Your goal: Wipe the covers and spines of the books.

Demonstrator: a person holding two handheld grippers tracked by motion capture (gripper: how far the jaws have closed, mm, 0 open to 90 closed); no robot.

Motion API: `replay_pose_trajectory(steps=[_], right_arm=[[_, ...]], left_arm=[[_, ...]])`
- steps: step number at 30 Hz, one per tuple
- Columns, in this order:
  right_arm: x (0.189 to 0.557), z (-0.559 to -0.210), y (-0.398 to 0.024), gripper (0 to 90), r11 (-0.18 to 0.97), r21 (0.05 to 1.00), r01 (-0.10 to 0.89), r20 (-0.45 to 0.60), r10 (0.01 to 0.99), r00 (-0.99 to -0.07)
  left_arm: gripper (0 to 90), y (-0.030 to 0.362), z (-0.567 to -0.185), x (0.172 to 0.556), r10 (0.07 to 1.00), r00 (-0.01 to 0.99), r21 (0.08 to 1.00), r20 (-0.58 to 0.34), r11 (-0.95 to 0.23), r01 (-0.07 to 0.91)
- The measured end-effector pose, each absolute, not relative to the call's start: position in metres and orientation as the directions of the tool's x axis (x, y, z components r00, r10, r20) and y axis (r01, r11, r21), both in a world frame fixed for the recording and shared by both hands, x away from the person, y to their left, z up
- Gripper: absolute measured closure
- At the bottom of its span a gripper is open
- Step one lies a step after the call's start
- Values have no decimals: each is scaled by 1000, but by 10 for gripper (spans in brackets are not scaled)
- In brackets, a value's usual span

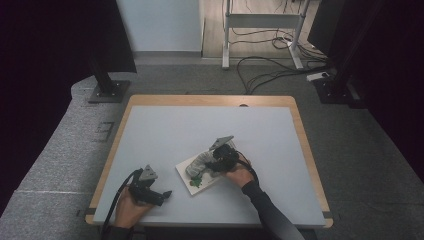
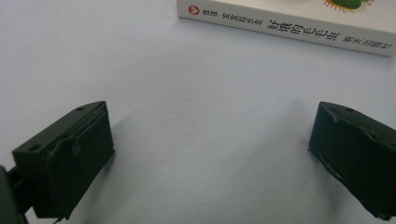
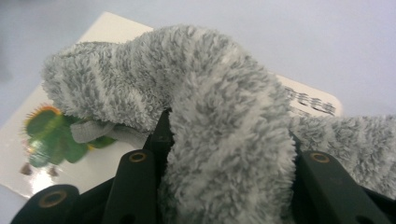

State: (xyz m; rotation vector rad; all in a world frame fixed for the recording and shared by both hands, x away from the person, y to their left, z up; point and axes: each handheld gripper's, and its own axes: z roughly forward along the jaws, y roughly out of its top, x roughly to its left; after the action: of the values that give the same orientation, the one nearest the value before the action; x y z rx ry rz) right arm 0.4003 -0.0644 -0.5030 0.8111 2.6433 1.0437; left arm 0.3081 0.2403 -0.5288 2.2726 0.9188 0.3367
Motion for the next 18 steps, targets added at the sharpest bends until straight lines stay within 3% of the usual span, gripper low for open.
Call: replay_pose_trajectory(steps=[18], right_arm=[[414, -505, -103, 558, 552, 676, 488, 25, 644, -764]], left_arm=[[0, 240, -529, 308, 693, 721, 659, -7, -539, 525]])
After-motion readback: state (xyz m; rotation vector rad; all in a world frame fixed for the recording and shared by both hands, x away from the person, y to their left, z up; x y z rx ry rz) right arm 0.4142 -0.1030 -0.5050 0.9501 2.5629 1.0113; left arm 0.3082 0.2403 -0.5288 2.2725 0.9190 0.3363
